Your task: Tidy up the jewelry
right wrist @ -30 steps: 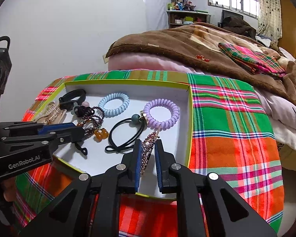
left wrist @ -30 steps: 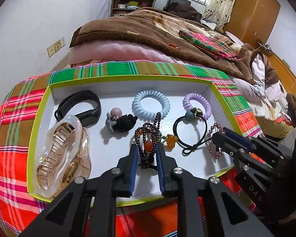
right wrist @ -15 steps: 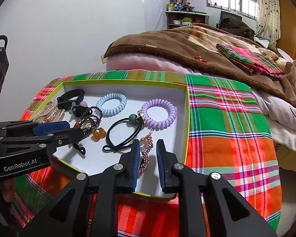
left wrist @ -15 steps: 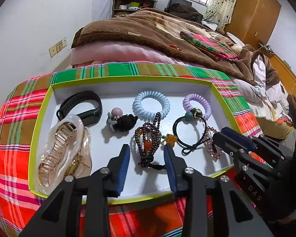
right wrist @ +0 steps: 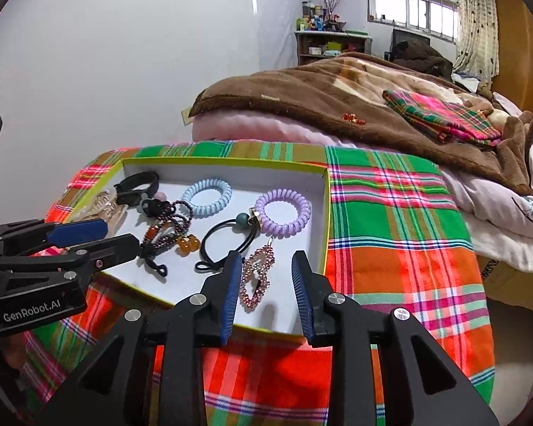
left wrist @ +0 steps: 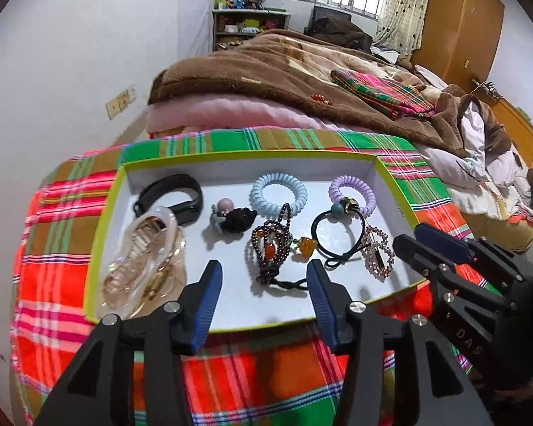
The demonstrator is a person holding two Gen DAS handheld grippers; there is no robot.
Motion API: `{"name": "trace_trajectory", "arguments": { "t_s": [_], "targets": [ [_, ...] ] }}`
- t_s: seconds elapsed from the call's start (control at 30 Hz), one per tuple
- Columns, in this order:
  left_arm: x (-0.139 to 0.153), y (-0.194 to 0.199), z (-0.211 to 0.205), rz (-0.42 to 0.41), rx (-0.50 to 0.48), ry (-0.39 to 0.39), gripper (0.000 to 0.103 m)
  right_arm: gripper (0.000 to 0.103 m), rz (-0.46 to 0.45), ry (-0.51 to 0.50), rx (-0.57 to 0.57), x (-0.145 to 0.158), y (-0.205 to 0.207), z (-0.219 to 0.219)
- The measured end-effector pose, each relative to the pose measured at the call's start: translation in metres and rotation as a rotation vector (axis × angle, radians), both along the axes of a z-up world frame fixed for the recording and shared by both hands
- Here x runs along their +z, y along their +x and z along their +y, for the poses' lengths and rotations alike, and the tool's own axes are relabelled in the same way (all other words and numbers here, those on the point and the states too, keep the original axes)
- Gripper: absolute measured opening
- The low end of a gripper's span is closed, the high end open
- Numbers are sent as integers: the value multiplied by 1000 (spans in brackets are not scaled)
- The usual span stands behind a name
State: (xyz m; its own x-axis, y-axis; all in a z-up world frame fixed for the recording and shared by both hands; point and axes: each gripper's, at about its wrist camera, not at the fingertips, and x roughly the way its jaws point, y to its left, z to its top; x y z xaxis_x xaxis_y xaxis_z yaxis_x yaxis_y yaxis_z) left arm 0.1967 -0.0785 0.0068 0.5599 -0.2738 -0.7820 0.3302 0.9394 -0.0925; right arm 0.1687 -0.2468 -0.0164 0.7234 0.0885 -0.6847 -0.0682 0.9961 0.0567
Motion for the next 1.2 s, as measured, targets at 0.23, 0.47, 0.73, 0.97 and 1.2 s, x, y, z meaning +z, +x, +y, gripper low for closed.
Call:
{"name": "trace_trajectory", "arguments": {
  "t_s": [0.23, 0.47, 0.73, 0.97, 1.2],
  "targets": [
    [11, -23, 8, -50, 53, 24, 57, 42, -26, -8, 1, 11, -22, 7],
    [15, -55, 19, -104, 123, 51, 58, 47, -50, 4, 2, 19, -50, 15],
    [13, -90, 33, -158, 236, 96, 59, 48, -45, 13, 1, 20, -75, 23],
    [17, -110, 36, -194, 260, 88, 58, 48, -50, 8, 0, 19, -91, 29],
    [14, -120, 36, -184, 260, 86, 59, 48, -58, 5, -1, 20, -100, 32]
  ]
}}
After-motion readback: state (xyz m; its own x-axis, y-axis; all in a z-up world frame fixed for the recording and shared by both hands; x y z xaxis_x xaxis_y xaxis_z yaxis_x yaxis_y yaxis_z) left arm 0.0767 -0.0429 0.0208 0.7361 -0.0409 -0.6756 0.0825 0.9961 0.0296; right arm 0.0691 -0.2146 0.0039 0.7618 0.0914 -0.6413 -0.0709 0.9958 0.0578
